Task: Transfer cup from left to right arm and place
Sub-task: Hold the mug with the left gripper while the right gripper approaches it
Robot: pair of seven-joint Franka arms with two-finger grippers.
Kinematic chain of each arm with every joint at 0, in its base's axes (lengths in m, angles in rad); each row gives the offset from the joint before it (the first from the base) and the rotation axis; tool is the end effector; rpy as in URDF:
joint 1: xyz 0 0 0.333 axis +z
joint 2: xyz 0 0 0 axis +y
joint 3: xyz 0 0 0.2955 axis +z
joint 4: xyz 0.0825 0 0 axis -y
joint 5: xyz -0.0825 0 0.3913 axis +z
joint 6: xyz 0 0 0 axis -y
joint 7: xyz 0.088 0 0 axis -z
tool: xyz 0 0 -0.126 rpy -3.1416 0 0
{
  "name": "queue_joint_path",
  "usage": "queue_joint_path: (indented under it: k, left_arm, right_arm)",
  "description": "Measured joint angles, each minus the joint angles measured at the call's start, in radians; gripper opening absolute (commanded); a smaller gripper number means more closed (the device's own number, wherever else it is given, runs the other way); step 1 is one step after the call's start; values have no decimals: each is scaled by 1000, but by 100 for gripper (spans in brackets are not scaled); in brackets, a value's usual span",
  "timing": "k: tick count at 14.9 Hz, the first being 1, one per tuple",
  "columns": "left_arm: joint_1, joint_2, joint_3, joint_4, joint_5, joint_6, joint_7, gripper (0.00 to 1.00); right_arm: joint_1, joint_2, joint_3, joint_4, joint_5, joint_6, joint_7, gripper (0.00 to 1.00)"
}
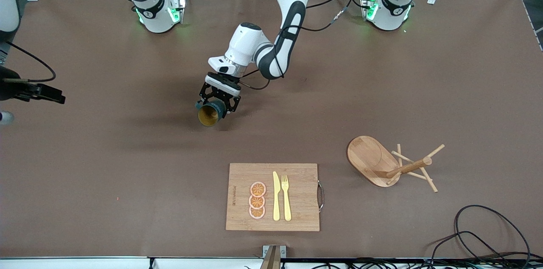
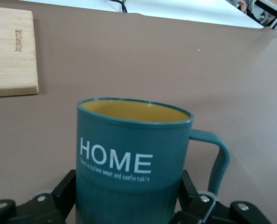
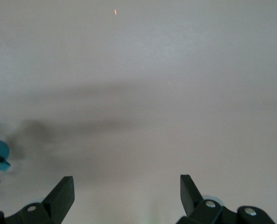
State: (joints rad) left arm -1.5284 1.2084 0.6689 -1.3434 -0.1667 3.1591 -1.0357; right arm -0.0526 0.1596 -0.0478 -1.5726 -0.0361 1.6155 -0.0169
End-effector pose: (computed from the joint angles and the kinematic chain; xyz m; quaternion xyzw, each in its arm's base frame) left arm 0.3794 -0.6744 0.1461 0.8922 -0.1268 0.3797 0.2093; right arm 0.5973 -0.0630 0.4950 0.9973 -0.0397 -0.0594 0.0183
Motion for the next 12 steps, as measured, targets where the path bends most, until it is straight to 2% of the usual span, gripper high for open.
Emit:
queue_joint_path:
  k: [5, 8, 11, 12]
  left_arm:
    - [-116, 56, 101, -37, 0, -29, -138, 55]
    - [-151, 72, 120, -52, 0, -44, -164, 57]
    - [-164, 83, 131, -56, 0, -42, -194, 66]
    - [-166, 83, 132, -57, 0, -42, -195, 73]
  right_arm:
    - [101, 48, 6, -84, 0, 111, 177, 100]
    - [142, 68, 8, -106, 27, 130, 243, 100]
    - [142, 91, 4, -127, 67, 147, 246, 100]
    - [142, 97, 3, -139, 74, 160, 246, 100]
